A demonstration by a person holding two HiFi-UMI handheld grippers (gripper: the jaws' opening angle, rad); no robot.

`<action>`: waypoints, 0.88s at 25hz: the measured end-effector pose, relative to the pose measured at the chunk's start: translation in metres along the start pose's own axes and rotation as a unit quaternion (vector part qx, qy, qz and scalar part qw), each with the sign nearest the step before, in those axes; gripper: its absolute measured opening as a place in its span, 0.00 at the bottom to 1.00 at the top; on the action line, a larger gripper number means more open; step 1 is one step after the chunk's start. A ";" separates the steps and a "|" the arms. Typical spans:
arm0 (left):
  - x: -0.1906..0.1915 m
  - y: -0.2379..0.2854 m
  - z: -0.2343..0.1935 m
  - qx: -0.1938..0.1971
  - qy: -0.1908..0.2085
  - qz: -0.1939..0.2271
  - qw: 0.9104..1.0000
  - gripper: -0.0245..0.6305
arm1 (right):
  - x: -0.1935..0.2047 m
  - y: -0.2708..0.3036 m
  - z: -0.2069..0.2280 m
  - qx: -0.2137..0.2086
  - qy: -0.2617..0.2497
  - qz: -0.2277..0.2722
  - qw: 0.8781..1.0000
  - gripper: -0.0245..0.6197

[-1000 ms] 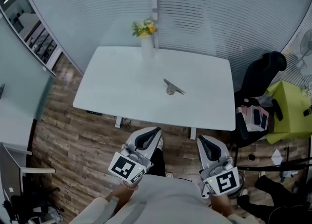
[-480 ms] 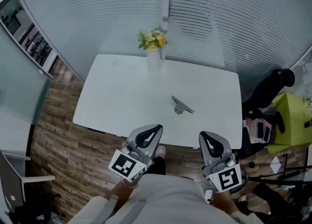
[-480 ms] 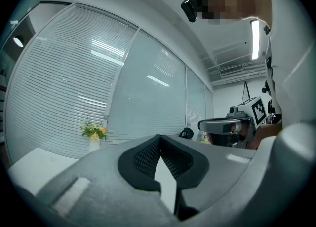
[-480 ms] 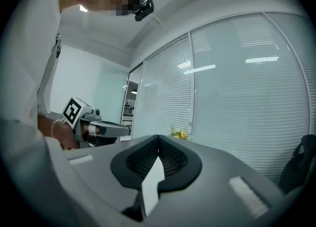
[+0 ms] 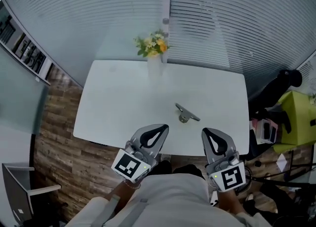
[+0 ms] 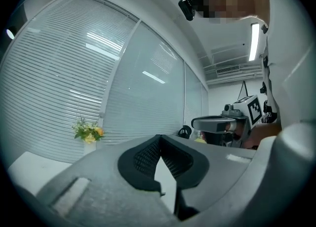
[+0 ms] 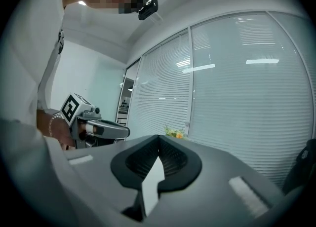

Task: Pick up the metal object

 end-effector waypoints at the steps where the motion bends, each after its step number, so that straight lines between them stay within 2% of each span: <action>1: 0.000 0.003 -0.002 0.002 0.001 -0.002 1.000 0.04 | 0.001 0.003 0.001 0.002 0.005 -0.002 1.000 0.05; 9: 0.008 0.029 -0.017 0.012 -0.007 -0.025 1.000 0.04 | 0.012 0.022 0.018 0.009 0.008 -0.010 1.000 0.05; 14: 0.005 0.047 -0.023 0.015 -0.005 -0.018 1.000 0.04 | 0.025 0.030 0.031 0.012 0.010 -0.014 1.000 0.05; 22: 0.009 0.069 -0.037 0.012 -0.015 -0.022 1.000 0.04 | 0.060 0.049 0.041 0.003 -0.021 -0.048 0.999 0.05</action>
Point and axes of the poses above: the fingertips, and each gripper's own axes: y forward along the fingers, z to its right, x out of its underside, the point moved 1 cm from there along -y, backward along the fingers, and after that the axes turned 13 degrees about -y, right-handed, at the moved point
